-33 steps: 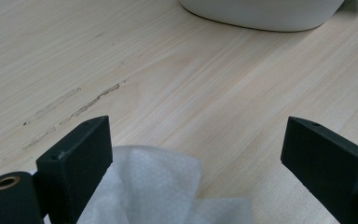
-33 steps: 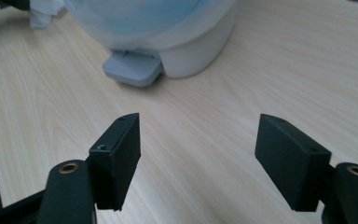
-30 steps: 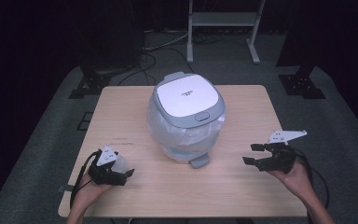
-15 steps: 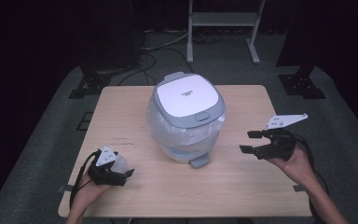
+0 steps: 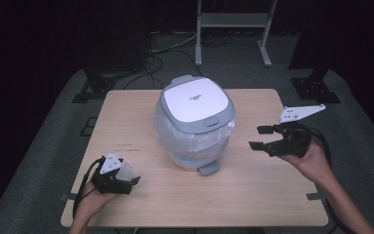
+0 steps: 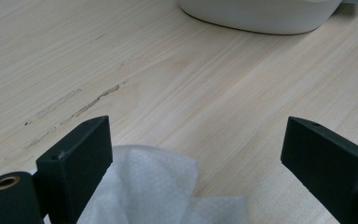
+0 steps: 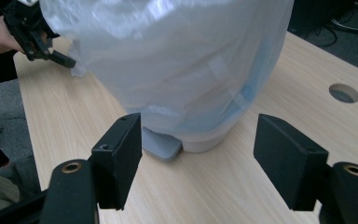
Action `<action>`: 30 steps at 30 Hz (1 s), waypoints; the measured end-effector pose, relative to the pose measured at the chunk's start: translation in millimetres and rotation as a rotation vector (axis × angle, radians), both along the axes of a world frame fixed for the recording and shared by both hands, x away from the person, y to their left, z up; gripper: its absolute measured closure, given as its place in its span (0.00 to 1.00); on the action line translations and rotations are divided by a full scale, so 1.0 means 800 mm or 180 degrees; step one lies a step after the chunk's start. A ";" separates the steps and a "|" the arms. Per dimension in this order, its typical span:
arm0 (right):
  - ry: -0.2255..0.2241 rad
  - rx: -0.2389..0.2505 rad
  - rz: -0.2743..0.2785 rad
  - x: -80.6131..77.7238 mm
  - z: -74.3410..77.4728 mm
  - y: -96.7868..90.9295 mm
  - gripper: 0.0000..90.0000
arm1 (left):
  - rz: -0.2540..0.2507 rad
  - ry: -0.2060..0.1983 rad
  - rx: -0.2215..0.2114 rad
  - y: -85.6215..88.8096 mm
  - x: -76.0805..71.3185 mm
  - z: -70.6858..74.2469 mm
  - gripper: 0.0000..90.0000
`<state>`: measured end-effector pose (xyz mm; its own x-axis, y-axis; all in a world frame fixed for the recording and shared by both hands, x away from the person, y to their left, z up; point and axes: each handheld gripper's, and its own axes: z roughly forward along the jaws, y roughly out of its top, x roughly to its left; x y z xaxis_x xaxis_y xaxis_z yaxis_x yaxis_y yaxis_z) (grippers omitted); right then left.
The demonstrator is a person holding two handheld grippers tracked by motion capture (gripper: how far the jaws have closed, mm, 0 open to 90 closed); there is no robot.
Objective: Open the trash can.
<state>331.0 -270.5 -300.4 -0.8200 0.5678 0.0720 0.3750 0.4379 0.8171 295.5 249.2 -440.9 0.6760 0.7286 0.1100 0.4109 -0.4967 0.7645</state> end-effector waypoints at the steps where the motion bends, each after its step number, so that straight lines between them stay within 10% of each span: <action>1: -0.0014 0.0004 0.0009 0.000 0.004 0.001 0.35 | 0.0000 0.0002 0.0000 0.000 0.000 0.000 0.09; 30: -0.0141 0.0040 0.0407 0.013 0.075 0.066 0.69 | 0.0075 0.0026 -0.0024 0.010 -0.002 -0.001 0.09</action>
<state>341.7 -218.1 -240.1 -0.8882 0.4576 0.0405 0.2801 0.4694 0.8374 294.0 257.1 -441.4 0.6595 0.7452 0.0990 0.4286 -0.4809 0.7648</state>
